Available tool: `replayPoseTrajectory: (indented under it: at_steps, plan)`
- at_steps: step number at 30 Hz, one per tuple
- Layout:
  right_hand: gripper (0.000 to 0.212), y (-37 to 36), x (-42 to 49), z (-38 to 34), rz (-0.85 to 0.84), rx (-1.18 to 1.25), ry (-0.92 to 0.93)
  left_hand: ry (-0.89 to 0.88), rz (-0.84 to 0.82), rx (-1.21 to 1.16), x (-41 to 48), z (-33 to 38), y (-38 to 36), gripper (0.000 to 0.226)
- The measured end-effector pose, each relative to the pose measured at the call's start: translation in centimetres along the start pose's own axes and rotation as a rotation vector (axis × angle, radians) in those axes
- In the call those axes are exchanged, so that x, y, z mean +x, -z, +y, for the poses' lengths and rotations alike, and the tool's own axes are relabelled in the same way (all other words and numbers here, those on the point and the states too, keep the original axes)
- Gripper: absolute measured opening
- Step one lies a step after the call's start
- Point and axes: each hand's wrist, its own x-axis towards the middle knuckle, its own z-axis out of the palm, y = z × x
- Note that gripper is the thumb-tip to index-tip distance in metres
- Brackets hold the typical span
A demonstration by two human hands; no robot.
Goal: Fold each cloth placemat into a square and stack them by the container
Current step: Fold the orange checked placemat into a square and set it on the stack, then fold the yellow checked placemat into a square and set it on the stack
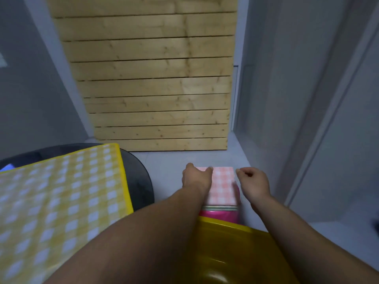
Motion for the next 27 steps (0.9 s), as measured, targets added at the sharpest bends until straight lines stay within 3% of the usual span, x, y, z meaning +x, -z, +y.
replayPoseTrajectory:
  at_steps: [4, 8, 17, 20, 23, 27]
  plan:
    - [0.016, 0.6, -5.3, -5.8, -0.088, 0.013, 0.105, -0.050, -0.049, -0.203, -4.1, 2.8, 5.5, 0.056]
    - [0.017, -1.3, -12.7, -11.7, -0.233, -0.007, 0.255, -0.169, -0.022, -0.290, -8.0, 3.0, 13.3, 0.018]
    - [0.021, -9.8, -31.2, -19.5, -0.818, -0.297, 0.579, -0.288, 0.173, 0.087, -17.4, -8.2, 36.1, 0.025]
    - [0.007, -11.3, -36.0, -19.3, -0.992, -0.395, 0.618, -0.353, 0.118, 0.320, -22.4, -12.4, 41.3, 0.028]
    - [0.012, -12.2, -39.9, -19.5, -1.085, -0.496, 0.749, -0.456, -0.015, 0.551, -26.5, -15.4, 44.6, 0.020]
    - [0.015, -12.5, -42.8, -18.7, -1.180, -0.530, 0.911, -0.565, -0.086, 0.572, -29.1, -19.0, 46.0, 0.014]
